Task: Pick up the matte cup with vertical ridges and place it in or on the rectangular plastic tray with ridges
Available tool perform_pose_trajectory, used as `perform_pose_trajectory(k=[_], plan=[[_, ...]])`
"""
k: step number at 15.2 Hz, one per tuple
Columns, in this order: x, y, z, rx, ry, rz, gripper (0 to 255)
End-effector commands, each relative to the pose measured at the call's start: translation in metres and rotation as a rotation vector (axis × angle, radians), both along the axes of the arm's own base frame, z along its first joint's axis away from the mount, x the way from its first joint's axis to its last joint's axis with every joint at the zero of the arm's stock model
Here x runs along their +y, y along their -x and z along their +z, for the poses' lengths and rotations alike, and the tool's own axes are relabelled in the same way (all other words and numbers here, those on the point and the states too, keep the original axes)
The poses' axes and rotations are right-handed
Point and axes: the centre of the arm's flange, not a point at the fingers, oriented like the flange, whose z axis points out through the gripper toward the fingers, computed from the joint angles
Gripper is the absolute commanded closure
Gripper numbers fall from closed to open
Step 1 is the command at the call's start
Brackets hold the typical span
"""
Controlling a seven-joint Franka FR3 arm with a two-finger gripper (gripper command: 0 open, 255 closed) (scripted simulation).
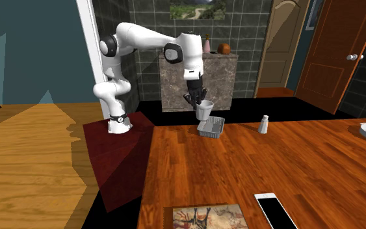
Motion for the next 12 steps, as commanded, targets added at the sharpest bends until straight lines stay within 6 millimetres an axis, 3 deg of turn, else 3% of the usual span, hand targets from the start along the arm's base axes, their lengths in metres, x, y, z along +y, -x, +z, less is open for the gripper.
perform_pose_trajectory(k=[1, 7, 8, 12], plan=[[0.022, 0.01, 0.001, 0.0, 0.0, -0.001, 255], [0.095, 0.038, 0.013, 0.0, 0.0, -0.001, 255], [0.116, 0.046, 0.016, 0.0, 0.0, -0.001, 255], [0.116, 0.046, -0.005, 0.0, 0.0, -0.001, 255]])
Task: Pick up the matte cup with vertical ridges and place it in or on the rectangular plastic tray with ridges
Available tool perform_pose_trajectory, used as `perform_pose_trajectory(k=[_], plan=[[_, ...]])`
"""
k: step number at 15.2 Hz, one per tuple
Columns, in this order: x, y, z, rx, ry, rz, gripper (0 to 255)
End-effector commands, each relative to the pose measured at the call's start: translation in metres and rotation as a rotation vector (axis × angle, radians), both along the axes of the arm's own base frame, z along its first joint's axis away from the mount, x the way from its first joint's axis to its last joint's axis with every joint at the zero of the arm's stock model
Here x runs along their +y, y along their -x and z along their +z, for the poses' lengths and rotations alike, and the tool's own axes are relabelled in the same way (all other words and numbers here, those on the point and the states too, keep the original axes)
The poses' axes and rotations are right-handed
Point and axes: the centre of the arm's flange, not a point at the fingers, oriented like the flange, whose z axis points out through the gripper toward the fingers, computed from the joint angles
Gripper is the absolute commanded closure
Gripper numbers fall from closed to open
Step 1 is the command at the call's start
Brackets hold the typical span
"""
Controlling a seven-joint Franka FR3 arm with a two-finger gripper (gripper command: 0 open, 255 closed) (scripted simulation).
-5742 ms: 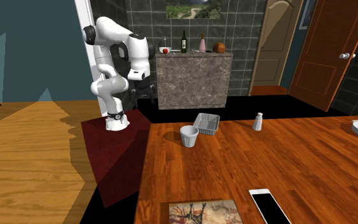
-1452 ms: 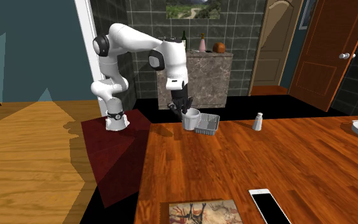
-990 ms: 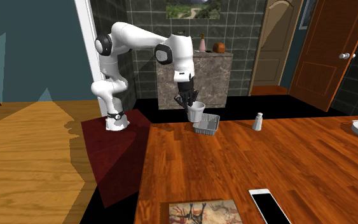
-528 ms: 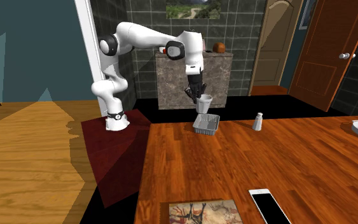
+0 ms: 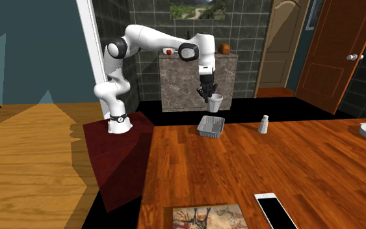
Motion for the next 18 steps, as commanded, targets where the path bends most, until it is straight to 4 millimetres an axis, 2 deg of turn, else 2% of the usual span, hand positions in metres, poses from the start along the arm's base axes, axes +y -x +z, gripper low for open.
perform_pose_trajectory(k=[1, 15, 18], plan=[[-0.001, 0.0, -0.011, 0.0, 0.0, -0.001, 255], [-0.001, 0.0, -0.084, 0.0, 0.0, -0.001, 255], [-0.001, 0.0, -0.087, 0.0, 0.0, -0.001, 255]])
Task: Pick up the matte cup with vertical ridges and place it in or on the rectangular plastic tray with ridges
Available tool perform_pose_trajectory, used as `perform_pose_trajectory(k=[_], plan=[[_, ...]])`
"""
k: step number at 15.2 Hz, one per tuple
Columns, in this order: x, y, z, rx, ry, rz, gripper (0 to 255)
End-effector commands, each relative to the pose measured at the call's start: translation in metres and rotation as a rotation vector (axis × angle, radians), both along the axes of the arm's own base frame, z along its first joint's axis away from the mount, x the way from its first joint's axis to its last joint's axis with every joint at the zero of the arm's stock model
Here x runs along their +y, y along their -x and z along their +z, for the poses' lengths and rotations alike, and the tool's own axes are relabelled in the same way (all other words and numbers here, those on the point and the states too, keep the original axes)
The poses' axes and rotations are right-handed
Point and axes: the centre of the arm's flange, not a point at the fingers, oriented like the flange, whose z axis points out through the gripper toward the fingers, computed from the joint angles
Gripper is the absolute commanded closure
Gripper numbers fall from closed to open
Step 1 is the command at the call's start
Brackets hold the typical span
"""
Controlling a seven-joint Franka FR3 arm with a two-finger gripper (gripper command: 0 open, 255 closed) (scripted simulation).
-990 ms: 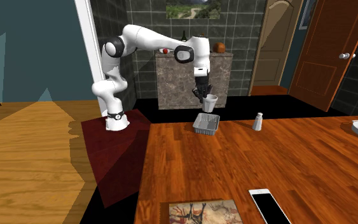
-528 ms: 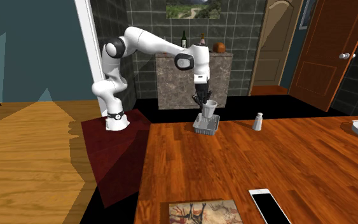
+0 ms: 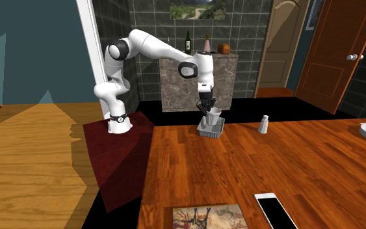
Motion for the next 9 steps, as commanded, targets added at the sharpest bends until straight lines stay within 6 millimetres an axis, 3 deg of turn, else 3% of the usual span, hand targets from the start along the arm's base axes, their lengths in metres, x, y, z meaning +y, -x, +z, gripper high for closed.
perform_pose_trajectory(k=[1, 5, 6, 9], plan=[[0.0001, 0.0, -0.0007, -0.001, 0.0, 0.0, 255], [0.0001, 0.0, -0.0007, -0.001, 0.0, 0.0, 255], [0.0, 0.0, -0.0007, -0.001, 0.0, 0.0, 0], [0.0, 0.0, -0.0007, -0.001, 0.0, 0.0, 0]])
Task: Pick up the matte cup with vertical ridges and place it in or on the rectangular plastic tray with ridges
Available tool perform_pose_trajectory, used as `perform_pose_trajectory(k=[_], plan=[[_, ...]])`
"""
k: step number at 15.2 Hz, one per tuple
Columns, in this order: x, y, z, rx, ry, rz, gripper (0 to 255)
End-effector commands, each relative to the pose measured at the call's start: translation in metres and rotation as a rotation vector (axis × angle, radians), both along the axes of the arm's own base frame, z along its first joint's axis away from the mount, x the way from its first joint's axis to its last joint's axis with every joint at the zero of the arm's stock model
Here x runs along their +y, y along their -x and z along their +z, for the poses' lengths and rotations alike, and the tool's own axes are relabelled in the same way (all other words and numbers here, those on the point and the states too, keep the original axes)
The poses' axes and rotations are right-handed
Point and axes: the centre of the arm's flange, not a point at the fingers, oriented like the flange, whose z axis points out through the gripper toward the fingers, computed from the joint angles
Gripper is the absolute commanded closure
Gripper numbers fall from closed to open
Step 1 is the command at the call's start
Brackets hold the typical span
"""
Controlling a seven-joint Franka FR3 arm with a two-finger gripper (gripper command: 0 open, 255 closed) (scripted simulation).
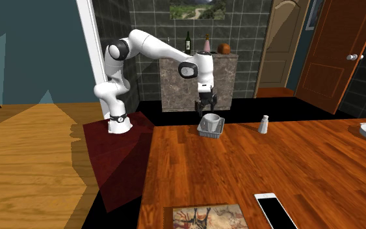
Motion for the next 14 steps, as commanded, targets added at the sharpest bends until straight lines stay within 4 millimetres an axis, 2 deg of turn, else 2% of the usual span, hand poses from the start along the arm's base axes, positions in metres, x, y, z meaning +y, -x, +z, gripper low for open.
perform_pose_trajectory(k=[1, 2, 6, 14], plan=[[0.0, 0.0, 0.0, 0.0, 0.0, 0.0, 0], [0.0, 0.0, 0.0, 0.0, 0.0, 0.0, 0], [-0.006, 0.001, 0.05, 0.0, 0.0, 0.0, 0], [-0.006, 0.001, 0.05, 0.0, 0.0, 0.0, 0]])
